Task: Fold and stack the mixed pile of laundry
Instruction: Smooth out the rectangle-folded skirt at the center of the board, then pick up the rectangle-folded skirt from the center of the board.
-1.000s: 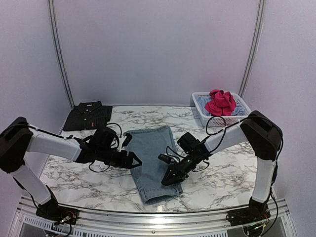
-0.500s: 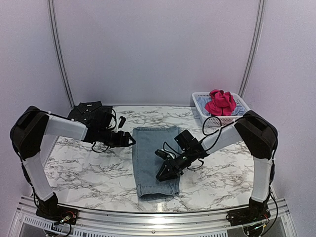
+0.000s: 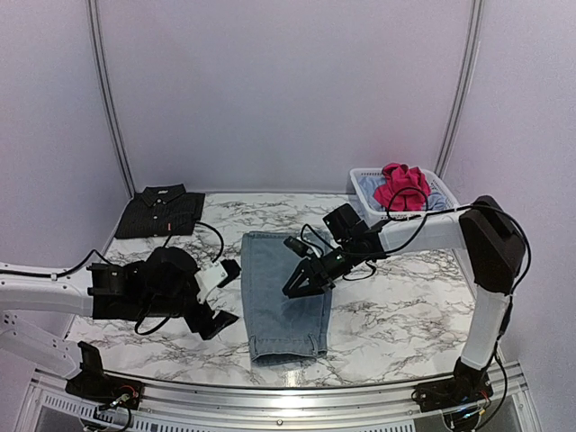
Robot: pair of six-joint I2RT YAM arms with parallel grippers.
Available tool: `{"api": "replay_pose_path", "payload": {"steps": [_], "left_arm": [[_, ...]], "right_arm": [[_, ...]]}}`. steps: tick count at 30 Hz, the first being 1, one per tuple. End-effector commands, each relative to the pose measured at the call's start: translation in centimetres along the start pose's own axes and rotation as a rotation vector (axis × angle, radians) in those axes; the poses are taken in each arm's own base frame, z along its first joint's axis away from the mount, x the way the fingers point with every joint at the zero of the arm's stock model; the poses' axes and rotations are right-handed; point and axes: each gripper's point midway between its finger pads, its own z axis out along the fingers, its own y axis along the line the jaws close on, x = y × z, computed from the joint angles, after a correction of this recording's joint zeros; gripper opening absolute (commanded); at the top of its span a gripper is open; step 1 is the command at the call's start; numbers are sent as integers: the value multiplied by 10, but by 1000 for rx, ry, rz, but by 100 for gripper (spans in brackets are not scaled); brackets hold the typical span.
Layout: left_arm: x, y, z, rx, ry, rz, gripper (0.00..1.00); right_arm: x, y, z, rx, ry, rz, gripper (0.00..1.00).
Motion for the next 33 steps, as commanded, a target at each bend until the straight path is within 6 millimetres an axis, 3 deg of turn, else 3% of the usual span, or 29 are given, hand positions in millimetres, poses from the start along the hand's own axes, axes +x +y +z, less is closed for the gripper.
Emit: {"api": "replay_pose_path", "payload": {"steps": [1, 9, 17, 26, 29, 33], "left_arm": [[56, -9, 2, -117, 194, 227, 95], [65, -53, 20, -180, 229, 534, 95], [47, -90, 49, -199, 135, 704, 96], [23, -134, 81, -176, 17, 767, 94], [15, -141, 90, -178, -1, 774, 88], [3, -130, 97, -240, 2, 762, 69]], "right_arm": [[7, -24, 5, 43, 40, 40, 41], [18, -49, 7, 67, 62, 75, 40], [43, -86, 16, 91, 97, 142, 38], [52, -96, 19, 98, 113, 163, 38], [55, -98, 19, 102, 119, 168, 38], [63, -100, 19, 108, 125, 175, 38]]}}
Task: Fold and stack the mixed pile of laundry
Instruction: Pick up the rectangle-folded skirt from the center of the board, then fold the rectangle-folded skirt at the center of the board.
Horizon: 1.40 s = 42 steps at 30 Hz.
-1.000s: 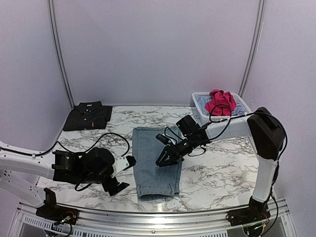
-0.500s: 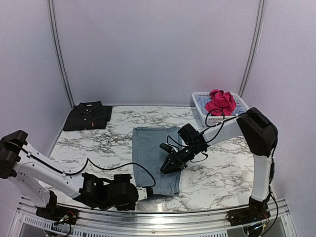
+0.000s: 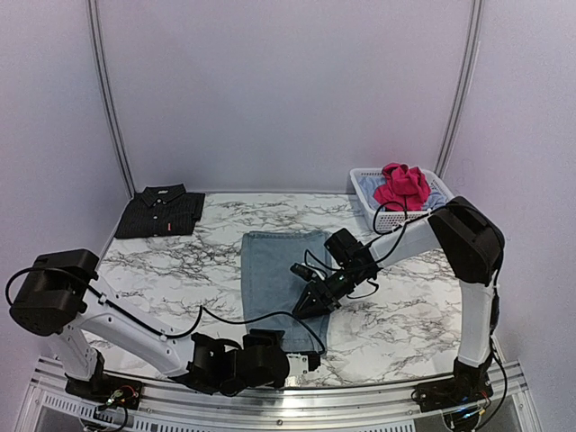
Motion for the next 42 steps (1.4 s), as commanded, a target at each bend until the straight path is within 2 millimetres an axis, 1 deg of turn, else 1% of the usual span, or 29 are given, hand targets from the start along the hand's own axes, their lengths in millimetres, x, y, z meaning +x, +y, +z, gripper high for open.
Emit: {"api": "replay_pose_path", "payload": {"steps": [1, 4, 6, 7, 8, 10, 12, 15, 17, 19, 20, 23, 26, 29, 32, 34, 36, 38, 39, 41, 42], "left_arm": [[-13, 20, 8, -70, -9, -9, 63], [-14, 28, 10, -69, -12, -5, 44], [-13, 34, 11, -60, 2, -5, 25], [-15, 35, 10, -42, 5, -10, 17], [-17, 37, 7, -21, 7, -11, 11], [-21, 36, -2, 30, -10, -23, 6], [-21, 32, -14, 95, -14, -37, 1], [-20, 24, -33, 194, -24, -64, 0], [-18, 18, -44, 254, -21, -76, 0], [-17, 17, -54, 296, -19, -99, 0], [-18, 18, -59, 309, -19, -112, 0], [-23, 25, -71, 336, -28, -146, 0], [-28, 36, -80, 349, -28, -172, 0], [-31, 58, -86, 344, -25, -232, 0], [-32, 86, -90, 334, -42, -304, 0], [-32, 98, -92, 340, -54, -326, 0], [-32, 101, -93, 373, -63, -334, 0], [-32, 95, -94, 407, -66, -322, 0], [-31, 90, -95, 428, -66, -315, 0], [-29, 81, -97, 469, -69, -310, 0], [-28, 76, -99, 492, -73, -306, 0]], "right_arm": [[19, -29, 6, 71, 24, 53, 38], [23, -28, 7, 66, 30, 54, 38], [25, -24, 11, 60, 42, 46, 38], [26, -21, 12, 59, 48, 40, 38], [26, -19, 12, 56, 55, 34, 38], [19, -11, 8, 47, 46, 13, 38], [2, -1, -2, 57, 23, -19, 38], [-29, 14, -18, 70, -20, -83, 39], [-46, 25, -22, 67, -28, -122, 39], [-54, 30, -16, 41, -17, -136, 39], [-53, 31, -10, 29, -3, -141, 39], [-39, 25, 17, 14, 58, -140, 38], [-13, 23, 47, -4, 125, -134, 37], [19, 24, 68, -14, 181, -128, 36], [51, 26, 78, -27, 210, -107, 36], [72, 38, 87, -46, 245, -109, 36], [84, 54, 91, -63, 264, -127, 37], [83, 64, 88, -76, 256, -126, 38], [78, 67, 84, -72, 240, -130, 39], [60, 68, 69, -52, 194, -138, 41], [44, 70, 59, -41, 162, -152, 41]]}}
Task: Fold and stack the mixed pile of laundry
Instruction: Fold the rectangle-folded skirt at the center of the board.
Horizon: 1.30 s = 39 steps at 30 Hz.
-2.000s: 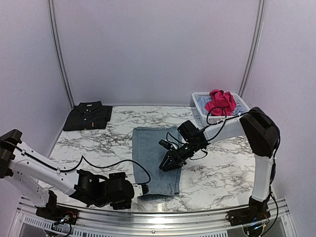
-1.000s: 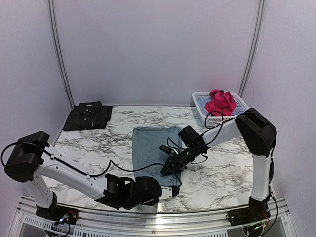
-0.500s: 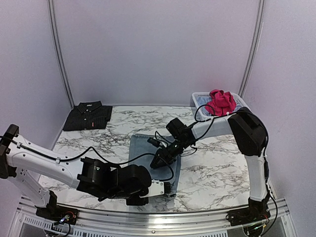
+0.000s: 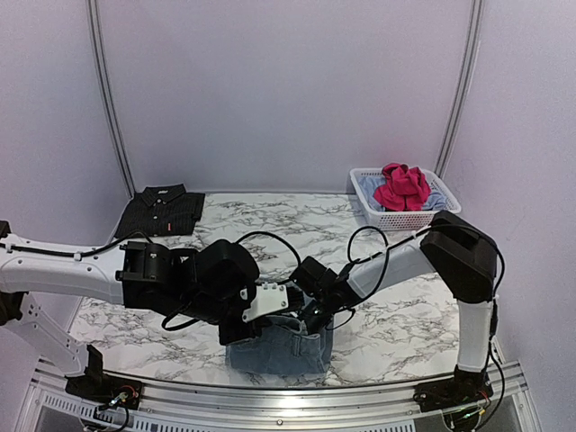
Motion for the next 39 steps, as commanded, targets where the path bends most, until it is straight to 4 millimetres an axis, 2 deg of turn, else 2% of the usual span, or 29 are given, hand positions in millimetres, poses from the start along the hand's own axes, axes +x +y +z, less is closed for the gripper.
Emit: {"api": "replay_pose_path", "payload": {"steps": [1, 4, 6, 8, 11, 14, 17, 20, 22, 24, 28, 33, 36, 39], "left_arm": [[3, -19, -7, 113, -19, 12, 0], [6, -28, -3, 157, -11, 26, 0], [5, -24, 1, 155, -5, 27, 1], [2, -15, 5, 166, -9, 1, 1], [-1, 5, 11, 153, -9, -23, 1], [-2, 25, 20, 126, 1, -21, 1], [-2, 45, 30, 110, 12, -41, 3], [2, 71, 40, 83, 30, -69, 3], [3, 88, 48, 66, 38, -86, 4], [2, 102, 56, 45, 43, -91, 4], [2, 120, 77, 37, 59, -82, 6], [12, 132, 104, 60, 84, -102, 7], [22, 136, 118, 56, 107, -107, 7], [36, 152, 128, 16, 125, -149, 11]], "right_arm": [[-39, 3, -43, 75, -106, -14, 42], [-75, 6, -83, 112, -181, -57, 45], [-98, 7, -108, 140, -223, -81, 46], [-113, -3, -128, 171, -264, -75, 47], [-128, -33, -148, 238, -299, -35, 47], [-133, -67, -152, 317, -290, 4, 46], [-132, -94, -146, 345, -266, 44, 43], [-128, -114, -138, 352, -241, 78, 41], [-122, -120, -133, 341, -218, 87, 40], [-114, -121, -128, 320, -199, 91, 39], [-109, -110, -123, 255, -195, 76, 38], [-117, -104, -130, 246, -212, 61, 38], [-131, -100, -149, 266, -258, 57, 40], [-151, -98, -187, 322, -351, 64, 44]]}}
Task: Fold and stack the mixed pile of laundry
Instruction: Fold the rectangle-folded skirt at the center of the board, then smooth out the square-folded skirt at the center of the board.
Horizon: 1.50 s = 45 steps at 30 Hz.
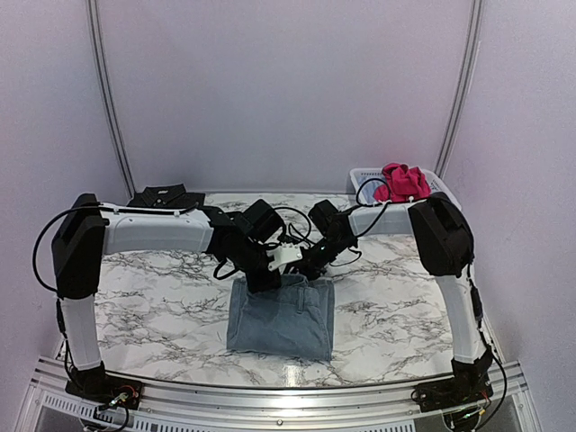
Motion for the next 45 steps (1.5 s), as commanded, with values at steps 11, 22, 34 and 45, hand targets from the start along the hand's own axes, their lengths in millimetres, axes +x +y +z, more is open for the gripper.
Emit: {"api": "replay_pose_path", "payload": {"steps": [11, 22, 34, 45], "left_arm": [[-16, 101, -42, -279, -121, -227, 48], [10, 49, -112, -8, -336, -751, 99], [25, 39, -61, 157, -308, -1028, 99], [53, 29, -25, 178, -215, -1075, 99]], "right_arm": [[-69, 14, -143, 179, -304, 46, 48], [43, 86, -117, 38, -253, 88, 50], [89, 42, -56, 121, -164, 187, 55], [77, 36, -32, 87, -136, 175, 51]]}}
